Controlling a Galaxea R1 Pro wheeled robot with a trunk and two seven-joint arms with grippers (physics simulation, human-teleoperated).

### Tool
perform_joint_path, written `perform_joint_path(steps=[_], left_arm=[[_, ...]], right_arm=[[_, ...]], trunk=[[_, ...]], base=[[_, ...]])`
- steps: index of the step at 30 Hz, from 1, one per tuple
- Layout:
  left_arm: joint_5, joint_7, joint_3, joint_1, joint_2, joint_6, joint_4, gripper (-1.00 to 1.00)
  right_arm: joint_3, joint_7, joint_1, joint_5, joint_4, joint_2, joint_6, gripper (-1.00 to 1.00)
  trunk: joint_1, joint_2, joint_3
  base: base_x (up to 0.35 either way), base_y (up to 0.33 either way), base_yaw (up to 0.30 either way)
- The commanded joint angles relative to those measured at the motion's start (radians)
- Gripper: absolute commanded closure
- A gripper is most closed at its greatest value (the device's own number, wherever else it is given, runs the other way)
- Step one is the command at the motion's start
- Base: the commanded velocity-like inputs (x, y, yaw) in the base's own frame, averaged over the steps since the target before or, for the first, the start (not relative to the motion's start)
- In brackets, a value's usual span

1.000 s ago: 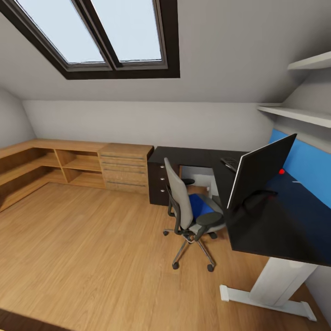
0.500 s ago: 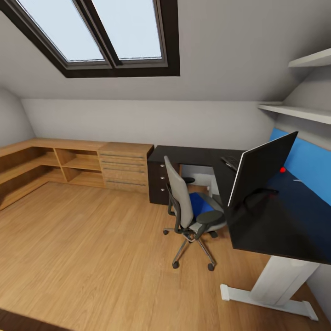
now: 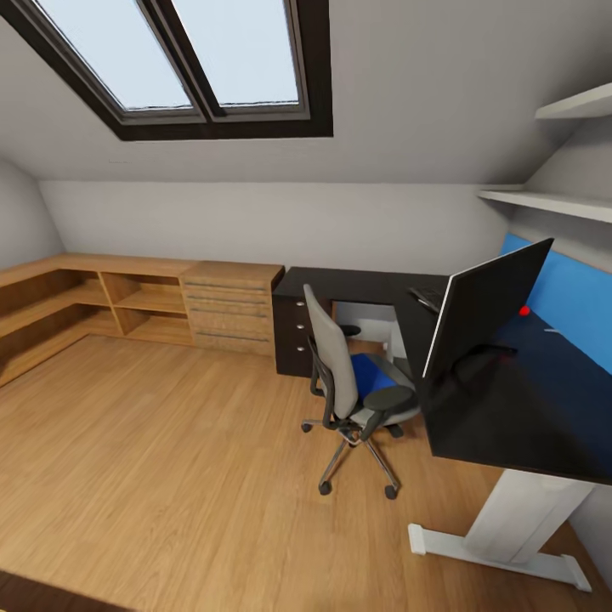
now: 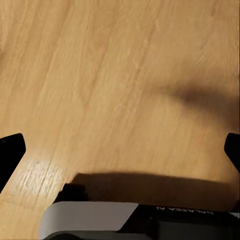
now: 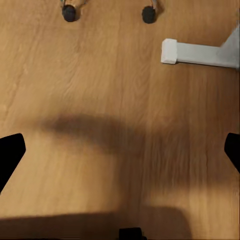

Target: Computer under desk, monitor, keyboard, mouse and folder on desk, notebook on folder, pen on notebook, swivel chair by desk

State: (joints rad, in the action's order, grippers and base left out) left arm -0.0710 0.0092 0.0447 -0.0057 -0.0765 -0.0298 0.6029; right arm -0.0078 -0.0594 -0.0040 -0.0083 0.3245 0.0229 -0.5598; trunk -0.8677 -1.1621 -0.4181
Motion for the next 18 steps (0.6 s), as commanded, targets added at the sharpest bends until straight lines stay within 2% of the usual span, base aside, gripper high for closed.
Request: perform_joint_path(steps=[1, 2, 3, 6, 7, 12, 13, 18], left_arm=[[-0.007, 0.001, 0.001, -0.005, -0.005, 0.012, 0.018, -1.00], [-0.007, 0.001, 0.001, -0.011, -0.010, 0.026, 0.034, -1.00], [-0.005, 0.001, 0.001, -0.039, -0.028, 0.080, 0.080, -1.00], [-0.006, 0.001, 0.001, -0.071, -0.039, 0.115, 0.095, -1.00], [-0.006, 0.001, 0.001, -0.094, -0.044, 0.132, 0.101, -1.00], [-0.008, -0.001, 0.001, -0.130, -0.049, 0.153, 0.108, -1.00], [-0.008, -0.003, 0.001, -0.136, -0.051, 0.155, 0.108, -1.00], [-0.009, -0.008, 0.002, -0.144, -0.048, 0.155, 0.097, -1.00]], right_arm=[[-0.001, -0.021, -0.001, -0.001, 0.020, 0.001, -0.002, -1.00], [-0.001, -0.039, -0.003, -0.001, 0.039, 0.001, -0.001, -1.00], [-0.001, -0.099, -0.031, -0.002, 0.089, 0.003, 0.000, -1.00], [-0.001, -0.123, -0.071, -0.002, 0.105, 0.003, 0.001, -1.00], [-0.001, -0.132, -0.102, -0.002, 0.107, 0.002, 0.003, -1.00], [-0.002, -0.143, -0.181, -0.002, 0.079, -0.002, 0.012, -1.00], [-0.002, -0.145, -0.217, -0.002, 0.053, -0.004, 0.014, -1.00], [-0.003, -0.148, -0.308, -0.003, -0.009, -0.004, 0.017, -1.00]], trunk=[[-0.004, -0.008, -0.004], [-0.008, -0.015, -0.007], [-0.012, -0.022, -0.011], [-0.023, -0.043, -0.020], [-0.027, -0.050, -0.023], [-0.046, -0.085, -0.039], [-0.050, -0.092, -0.042], [-0.069, -0.127, -0.058]], base=[[0.000, 0.000, 0.000], [0.000, 0.000, 0.000], [0.000, 0.000, 0.000], [0.000, 0.000, 0.000], [0.000, 0.000, 0.000], [0.000, 0.000, 0.000], [0.000, 0.000, 0.000], [0.000, 0.000, 0.000]])
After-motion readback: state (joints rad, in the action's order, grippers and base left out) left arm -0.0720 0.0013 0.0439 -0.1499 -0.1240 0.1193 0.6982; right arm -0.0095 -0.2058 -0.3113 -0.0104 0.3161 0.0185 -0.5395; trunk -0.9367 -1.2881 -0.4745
